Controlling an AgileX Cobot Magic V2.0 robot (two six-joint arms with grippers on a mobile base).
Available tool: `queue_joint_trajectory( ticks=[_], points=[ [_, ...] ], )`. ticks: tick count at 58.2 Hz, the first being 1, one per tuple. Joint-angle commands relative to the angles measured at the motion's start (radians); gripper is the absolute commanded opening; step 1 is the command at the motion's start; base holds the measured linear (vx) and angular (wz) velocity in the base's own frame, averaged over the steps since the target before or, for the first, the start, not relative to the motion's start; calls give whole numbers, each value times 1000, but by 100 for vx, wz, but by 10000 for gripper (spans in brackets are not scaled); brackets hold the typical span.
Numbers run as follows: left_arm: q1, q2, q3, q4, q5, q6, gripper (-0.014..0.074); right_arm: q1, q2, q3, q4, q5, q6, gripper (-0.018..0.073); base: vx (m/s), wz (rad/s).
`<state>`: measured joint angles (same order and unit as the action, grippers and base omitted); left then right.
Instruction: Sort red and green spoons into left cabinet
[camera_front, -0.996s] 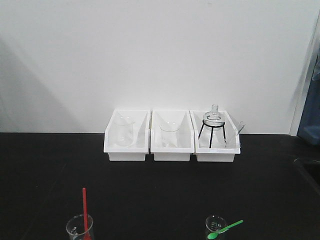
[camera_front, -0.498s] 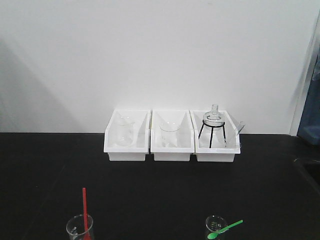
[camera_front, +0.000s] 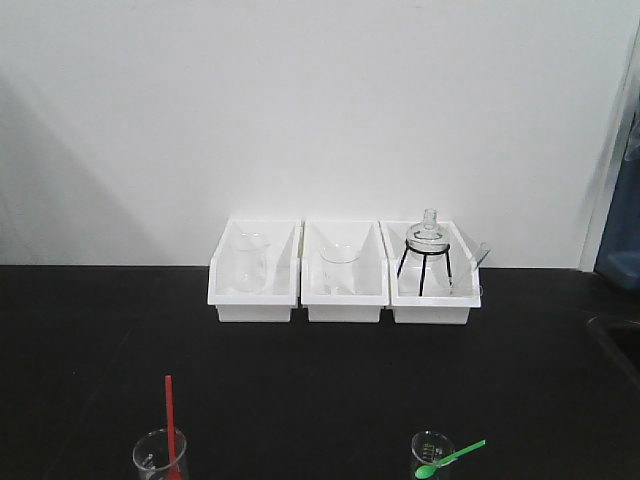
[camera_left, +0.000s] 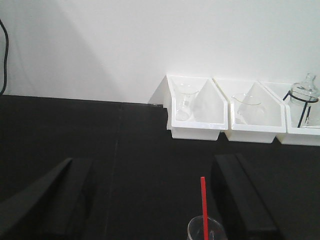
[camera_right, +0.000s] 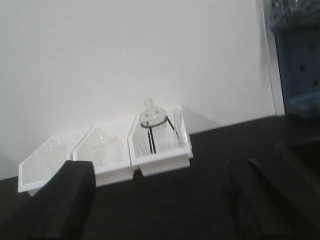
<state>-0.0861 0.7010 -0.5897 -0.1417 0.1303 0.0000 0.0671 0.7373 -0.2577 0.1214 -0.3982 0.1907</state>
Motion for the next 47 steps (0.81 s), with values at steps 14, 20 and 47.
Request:
queue_joint_trajectory(
  ticks=[14,20,47],
  points=[
    [-4,1,-33,-10,-66,-7,561,-6,350,118,-432,-657,209,508,0,0],
    [-4,1,-33,-10,-66,-7,561,-6,508,119,-416,-820,209,508,0,0],
    [-4,1,-33,-10,-64,-7,561,-6,1038,-93,-538,-943,207,508,0,0]
  ],
)
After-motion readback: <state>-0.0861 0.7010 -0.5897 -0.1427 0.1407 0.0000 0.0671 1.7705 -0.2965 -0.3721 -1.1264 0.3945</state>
